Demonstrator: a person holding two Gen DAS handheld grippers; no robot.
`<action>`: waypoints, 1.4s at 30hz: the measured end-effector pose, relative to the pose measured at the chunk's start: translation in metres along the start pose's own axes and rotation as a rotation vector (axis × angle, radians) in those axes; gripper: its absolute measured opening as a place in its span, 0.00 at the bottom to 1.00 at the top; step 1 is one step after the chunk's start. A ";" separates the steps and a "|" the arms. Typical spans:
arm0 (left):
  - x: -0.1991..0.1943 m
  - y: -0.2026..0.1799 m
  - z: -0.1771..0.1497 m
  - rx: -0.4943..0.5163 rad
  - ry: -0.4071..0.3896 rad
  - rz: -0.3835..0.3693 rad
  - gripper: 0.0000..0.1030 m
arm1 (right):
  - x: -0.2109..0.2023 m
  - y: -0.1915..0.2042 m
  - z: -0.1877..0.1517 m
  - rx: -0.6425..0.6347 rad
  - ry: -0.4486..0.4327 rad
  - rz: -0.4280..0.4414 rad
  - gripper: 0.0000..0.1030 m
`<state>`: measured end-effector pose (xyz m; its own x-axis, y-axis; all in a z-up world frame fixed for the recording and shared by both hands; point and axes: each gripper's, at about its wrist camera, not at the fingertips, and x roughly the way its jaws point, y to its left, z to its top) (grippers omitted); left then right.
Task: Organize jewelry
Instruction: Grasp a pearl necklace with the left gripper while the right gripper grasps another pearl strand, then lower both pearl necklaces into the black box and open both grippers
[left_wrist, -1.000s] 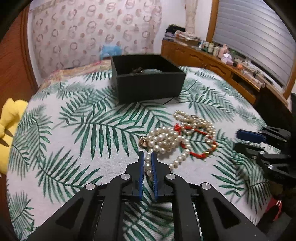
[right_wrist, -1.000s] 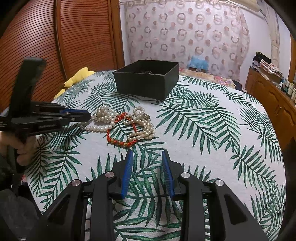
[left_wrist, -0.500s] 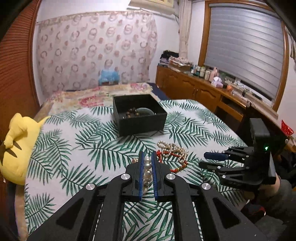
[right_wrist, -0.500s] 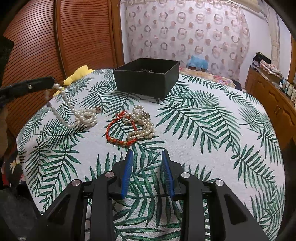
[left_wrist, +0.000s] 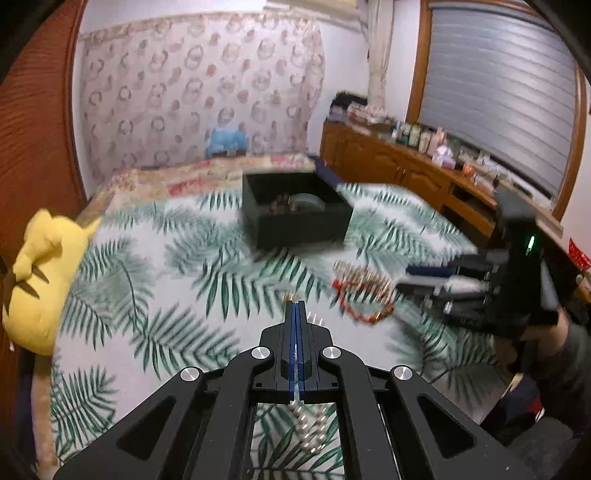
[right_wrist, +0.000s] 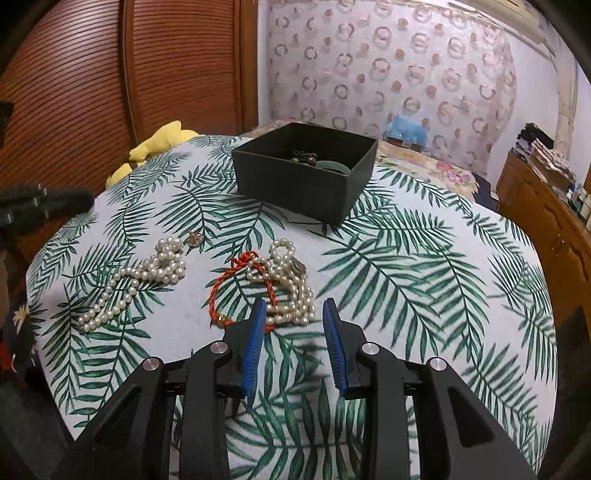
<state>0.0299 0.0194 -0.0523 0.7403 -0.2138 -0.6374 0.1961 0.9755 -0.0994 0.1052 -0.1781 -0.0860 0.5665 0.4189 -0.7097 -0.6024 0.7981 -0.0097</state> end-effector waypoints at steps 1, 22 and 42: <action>0.008 0.000 -0.005 0.004 0.021 0.004 0.00 | 0.002 0.000 0.002 -0.001 0.005 0.003 0.33; 0.050 0.011 -0.026 0.022 0.137 0.018 0.06 | 0.034 -0.011 0.014 -0.007 0.082 0.043 0.33; -0.001 -0.019 0.034 0.060 -0.089 -0.024 0.06 | 0.024 -0.018 0.023 0.012 0.021 0.068 0.09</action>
<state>0.0473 -0.0009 -0.0233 0.7883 -0.2435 -0.5650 0.2509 0.9658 -0.0662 0.1426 -0.1729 -0.0866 0.5123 0.4631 -0.7233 -0.6322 0.7734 0.0473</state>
